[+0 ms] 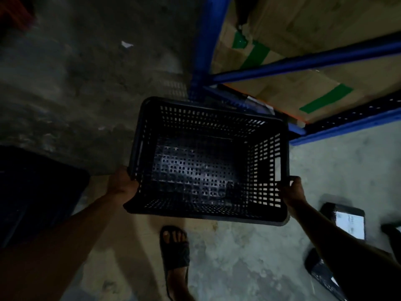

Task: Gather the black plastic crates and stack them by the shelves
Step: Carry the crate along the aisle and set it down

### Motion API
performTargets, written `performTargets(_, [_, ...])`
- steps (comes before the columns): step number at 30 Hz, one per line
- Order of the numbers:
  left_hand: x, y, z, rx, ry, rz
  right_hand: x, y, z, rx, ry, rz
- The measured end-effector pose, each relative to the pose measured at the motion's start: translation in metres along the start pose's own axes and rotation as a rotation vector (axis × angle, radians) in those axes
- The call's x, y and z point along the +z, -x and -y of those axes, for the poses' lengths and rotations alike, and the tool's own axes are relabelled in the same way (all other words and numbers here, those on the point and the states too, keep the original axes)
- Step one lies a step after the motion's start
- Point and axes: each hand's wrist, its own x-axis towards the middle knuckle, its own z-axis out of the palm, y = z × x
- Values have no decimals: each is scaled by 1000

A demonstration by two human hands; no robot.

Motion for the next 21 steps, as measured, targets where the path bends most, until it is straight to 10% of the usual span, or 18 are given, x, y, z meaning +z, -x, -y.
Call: performTargets(21, [-259,202,19,30,-63,-530,-110,233,209,-395,25,-121])
